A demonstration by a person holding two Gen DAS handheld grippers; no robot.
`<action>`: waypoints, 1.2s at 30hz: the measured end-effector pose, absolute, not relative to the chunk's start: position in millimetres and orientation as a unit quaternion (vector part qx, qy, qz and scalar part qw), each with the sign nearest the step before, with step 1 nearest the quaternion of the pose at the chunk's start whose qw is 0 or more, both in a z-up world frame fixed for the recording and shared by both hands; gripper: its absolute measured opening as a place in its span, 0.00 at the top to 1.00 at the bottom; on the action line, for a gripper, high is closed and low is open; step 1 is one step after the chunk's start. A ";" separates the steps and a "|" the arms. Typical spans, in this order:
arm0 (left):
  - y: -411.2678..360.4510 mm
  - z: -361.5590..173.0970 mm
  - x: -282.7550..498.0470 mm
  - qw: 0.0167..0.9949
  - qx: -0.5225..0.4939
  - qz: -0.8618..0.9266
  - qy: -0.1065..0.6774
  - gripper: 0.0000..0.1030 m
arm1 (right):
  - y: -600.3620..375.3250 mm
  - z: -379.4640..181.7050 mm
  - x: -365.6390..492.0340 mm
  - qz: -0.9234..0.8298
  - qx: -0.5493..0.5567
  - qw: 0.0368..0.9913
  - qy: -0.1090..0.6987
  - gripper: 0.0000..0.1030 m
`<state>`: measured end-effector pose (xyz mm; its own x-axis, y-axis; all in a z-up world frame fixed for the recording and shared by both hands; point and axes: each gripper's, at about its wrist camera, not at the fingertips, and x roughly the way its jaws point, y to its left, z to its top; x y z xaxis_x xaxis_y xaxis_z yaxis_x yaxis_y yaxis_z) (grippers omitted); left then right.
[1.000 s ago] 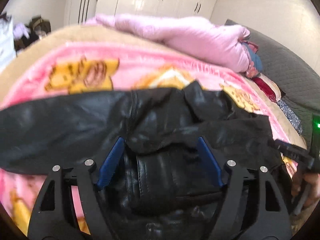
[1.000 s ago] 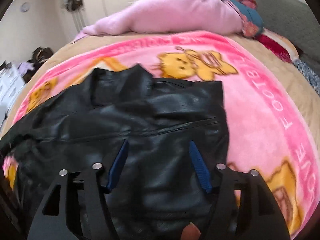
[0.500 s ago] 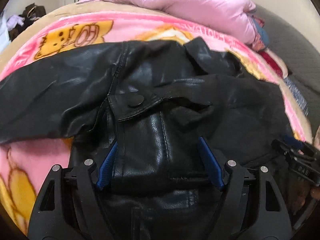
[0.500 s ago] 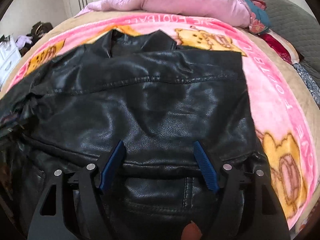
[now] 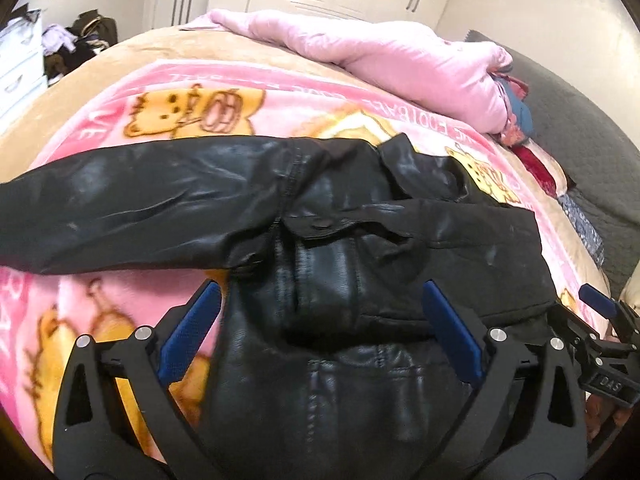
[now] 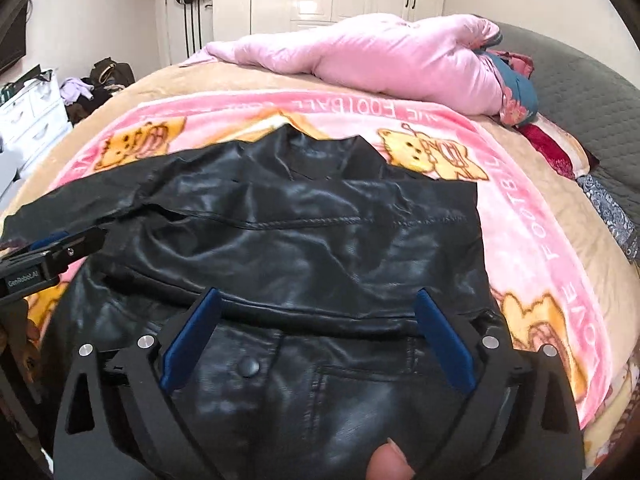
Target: Fold large clothes
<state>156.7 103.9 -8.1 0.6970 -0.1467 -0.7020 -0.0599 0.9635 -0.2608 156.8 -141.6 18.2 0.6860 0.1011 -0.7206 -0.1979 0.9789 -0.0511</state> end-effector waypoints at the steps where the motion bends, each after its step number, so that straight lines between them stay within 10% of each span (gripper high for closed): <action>1: 107.6 -7.4 154.4 0.912 -0.134 -0.021 0.388 0.09 | -137.3 20.6 155.1 0.083 -0.066 0.917 0.385 0.05; 36: 257.7 -19.2 121.7 0.903 -0.166 0.133 0.374 0.09 | 38.4 32.9 151.5 0.187 -0.158 0.907 0.342 0.04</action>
